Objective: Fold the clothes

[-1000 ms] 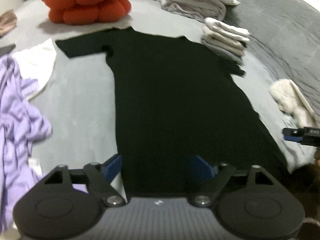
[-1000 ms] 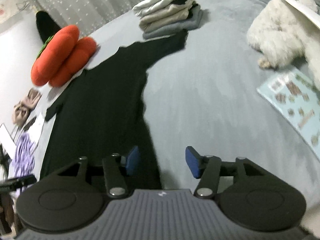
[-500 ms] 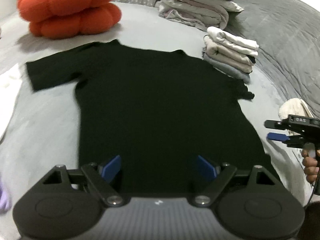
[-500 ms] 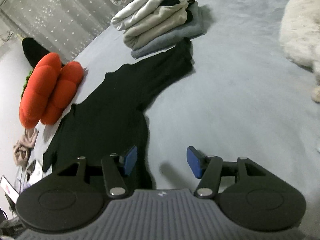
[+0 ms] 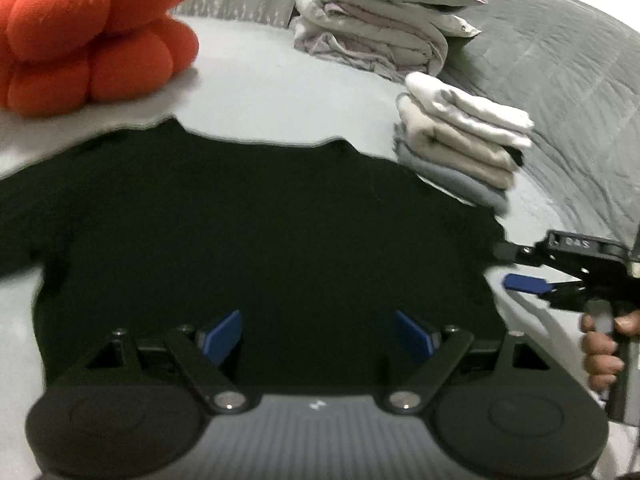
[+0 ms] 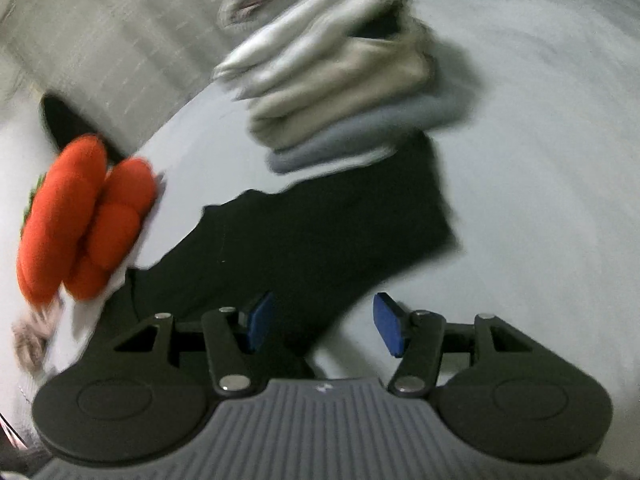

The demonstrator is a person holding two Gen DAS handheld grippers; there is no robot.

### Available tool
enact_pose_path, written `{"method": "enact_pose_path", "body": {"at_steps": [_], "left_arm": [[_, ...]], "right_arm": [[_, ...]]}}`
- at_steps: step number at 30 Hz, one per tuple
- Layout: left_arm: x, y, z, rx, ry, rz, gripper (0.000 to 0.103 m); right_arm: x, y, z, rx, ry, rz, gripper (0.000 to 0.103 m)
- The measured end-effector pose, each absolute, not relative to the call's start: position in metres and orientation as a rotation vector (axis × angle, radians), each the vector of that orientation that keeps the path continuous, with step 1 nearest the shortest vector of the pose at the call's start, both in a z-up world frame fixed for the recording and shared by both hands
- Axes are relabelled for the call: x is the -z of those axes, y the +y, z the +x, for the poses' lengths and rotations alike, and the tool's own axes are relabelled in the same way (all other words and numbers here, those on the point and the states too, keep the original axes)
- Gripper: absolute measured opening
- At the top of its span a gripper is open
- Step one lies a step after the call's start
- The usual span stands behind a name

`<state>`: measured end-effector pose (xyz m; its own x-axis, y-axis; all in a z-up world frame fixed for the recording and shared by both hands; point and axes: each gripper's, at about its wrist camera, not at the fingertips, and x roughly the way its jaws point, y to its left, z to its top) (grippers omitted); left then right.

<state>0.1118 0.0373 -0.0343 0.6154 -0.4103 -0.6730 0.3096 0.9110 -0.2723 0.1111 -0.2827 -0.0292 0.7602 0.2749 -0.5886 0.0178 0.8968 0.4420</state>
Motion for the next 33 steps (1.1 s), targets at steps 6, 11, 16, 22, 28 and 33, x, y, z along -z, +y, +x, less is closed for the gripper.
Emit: {"method": "enact_pose_path", "body": {"at_steps": [6, 11, 16, 22, 28, 33], "left_arm": [[0.036, 0.066, 0.166, 0.344, 0.760, -0.084, 0.084], [0.033, 0.085, 0.199, 0.321, 0.675, -0.047, 0.084], [0.042, 0.108, 0.224, 0.346, 0.602, -0.099, 0.080], [0.055, 0.127, 0.249, 0.351, 0.595, -0.203, 0.063], [0.067, 0.126, 0.253, 0.324, 0.608, -0.208, 0.063], [0.071, 0.124, 0.255, 0.320, 0.605, -0.192, 0.064]], "right_arm": [[0.027, -0.265, 0.153, -0.208, 0.649, 0.315, 0.058], [0.038, -0.253, 0.196, -0.215, 0.662, 0.233, 0.055], [0.049, -0.241, 0.239, -0.222, 0.675, 0.150, 0.054], [0.056, -0.228, 0.255, -0.224, 0.670, 0.050, 0.027], [0.051, -0.216, 0.251, -0.189, 0.616, -0.078, 0.004], [0.052, -0.222, 0.274, -0.107, 0.615, -0.040, 0.004]]}}
